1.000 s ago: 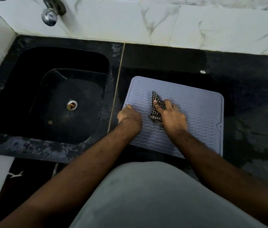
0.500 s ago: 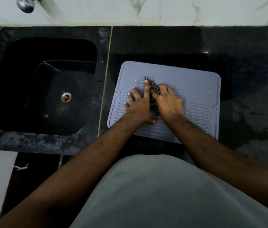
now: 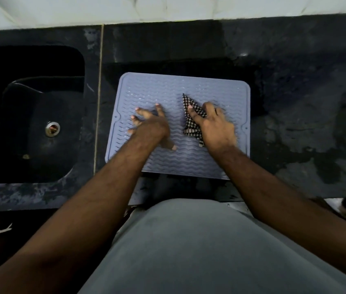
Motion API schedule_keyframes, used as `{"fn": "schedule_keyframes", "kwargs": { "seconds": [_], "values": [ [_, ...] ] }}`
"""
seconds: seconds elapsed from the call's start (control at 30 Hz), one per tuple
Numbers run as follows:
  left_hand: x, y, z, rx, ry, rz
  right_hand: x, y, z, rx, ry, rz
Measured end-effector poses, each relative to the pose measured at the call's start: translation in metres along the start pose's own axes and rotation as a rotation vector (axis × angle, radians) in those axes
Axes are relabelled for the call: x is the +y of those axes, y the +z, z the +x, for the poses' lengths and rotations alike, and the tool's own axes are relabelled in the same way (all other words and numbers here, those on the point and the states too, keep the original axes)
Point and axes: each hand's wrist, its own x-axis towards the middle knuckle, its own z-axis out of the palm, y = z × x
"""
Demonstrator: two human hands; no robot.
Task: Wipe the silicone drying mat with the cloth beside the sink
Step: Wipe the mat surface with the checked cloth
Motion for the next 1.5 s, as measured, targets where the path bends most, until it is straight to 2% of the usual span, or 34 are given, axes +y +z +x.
{"fn": "schedule_keyframes", "kwargs": {
  "seconds": [0.1,0.17,0.23,0.43,0.77,0.93,1.2,1.27,1.37,1.5],
  "values": [
    [0.016,0.010,-0.002,0.128,0.081,-0.066,0.003,-0.001,0.002,-0.015,-0.044,-0.003],
    [0.026,0.024,0.002,0.263,0.310,-0.058,0.003,-0.003,0.003,-0.018,-0.057,0.009],
    [0.028,0.028,0.006,0.278,0.464,-0.091,0.004,-0.005,0.002,-0.021,-0.039,0.019],
    [0.035,0.009,-0.004,0.201,0.341,-0.194,0.011,0.004,0.001,0.001,-0.042,0.068],
    [0.069,0.002,-0.009,0.106,0.203,0.112,0.052,0.005,-0.013,0.033,0.010,0.048],
    [0.059,0.005,-0.002,0.059,0.291,0.284,0.077,0.003,-0.027,0.043,0.049,0.050],
    [0.079,0.004,-0.012,0.028,0.283,0.334,0.110,0.003,-0.041,0.046,0.108,0.013],
    [0.089,0.013,-0.016,0.041,0.378,0.288,0.108,0.004,-0.041,0.042,0.126,0.025],
    [0.099,0.039,-0.012,0.118,0.623,0.262,0.106,0.005,-0.041,0.054,0.149,0.030],
    [0.111,0.050,-0.006,0.110,0.584,0.363,0.111,0.004,-0.045,0.048,0.154,0.036]
  ]
}}
